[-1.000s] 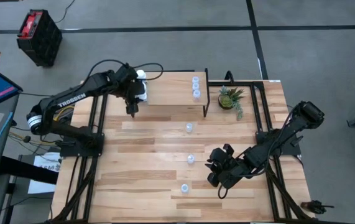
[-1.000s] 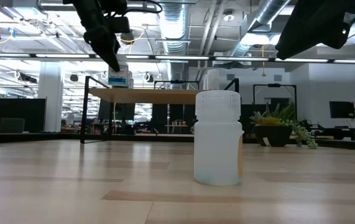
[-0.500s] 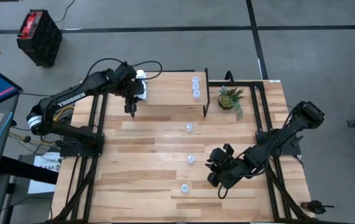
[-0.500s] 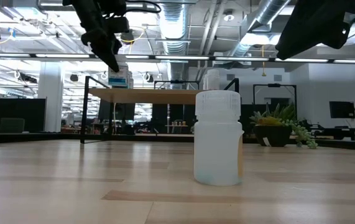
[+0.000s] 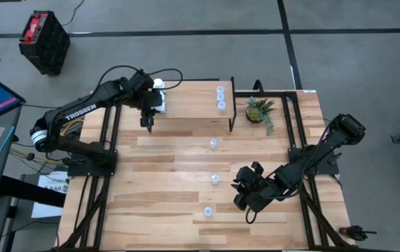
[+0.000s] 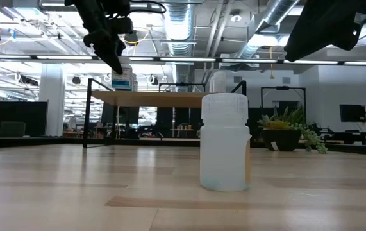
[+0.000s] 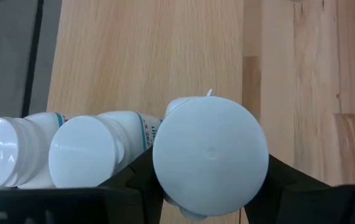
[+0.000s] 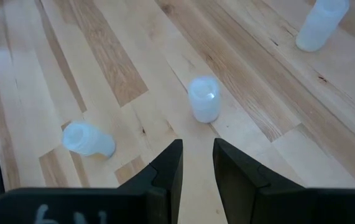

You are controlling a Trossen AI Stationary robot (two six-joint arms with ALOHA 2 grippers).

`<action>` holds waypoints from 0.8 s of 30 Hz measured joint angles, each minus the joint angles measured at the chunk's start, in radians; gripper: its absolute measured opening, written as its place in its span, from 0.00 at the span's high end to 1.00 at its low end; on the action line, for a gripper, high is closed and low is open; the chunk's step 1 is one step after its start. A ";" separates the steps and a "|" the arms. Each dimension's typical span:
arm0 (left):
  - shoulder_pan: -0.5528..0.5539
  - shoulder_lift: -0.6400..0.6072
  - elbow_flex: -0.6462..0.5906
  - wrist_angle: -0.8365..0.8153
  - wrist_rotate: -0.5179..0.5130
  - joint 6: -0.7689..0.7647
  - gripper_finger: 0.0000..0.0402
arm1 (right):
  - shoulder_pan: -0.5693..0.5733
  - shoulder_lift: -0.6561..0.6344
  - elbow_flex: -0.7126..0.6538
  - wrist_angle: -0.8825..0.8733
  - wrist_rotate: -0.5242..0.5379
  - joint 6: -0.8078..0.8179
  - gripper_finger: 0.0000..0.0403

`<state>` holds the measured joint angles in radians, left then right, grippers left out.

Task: Pick and place medicine bottles onto shelf by color
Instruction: Put the white pill bottle on the shelf aligned with the other white pill bottles

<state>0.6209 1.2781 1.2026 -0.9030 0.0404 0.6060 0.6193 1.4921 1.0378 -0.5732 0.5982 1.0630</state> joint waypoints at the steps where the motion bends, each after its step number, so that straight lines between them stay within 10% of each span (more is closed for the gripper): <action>1: 0.000 0.000 0.000 0.000 0.000 0.000 0.64 | 0.000 0.000 0.000 0.000 0.000 0.000 0.72; 12: 0.000 0.000 0.000 0.028 -0.029 -0.006 0.43 | 0.001 0.000 0.000 0.000 -0.001 0.000 0.72; 24: 0.000 0.000 0.000 0.036 -0.082 -0.015 0.42 | 0.001 0.000 0.000 -0.001 -0.019 0.000 0.72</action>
<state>0.6205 1.2778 1.2026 -0.8673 -0.0414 0.5906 0.6201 1.4921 1.0381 -0.5743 0.5790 1.0630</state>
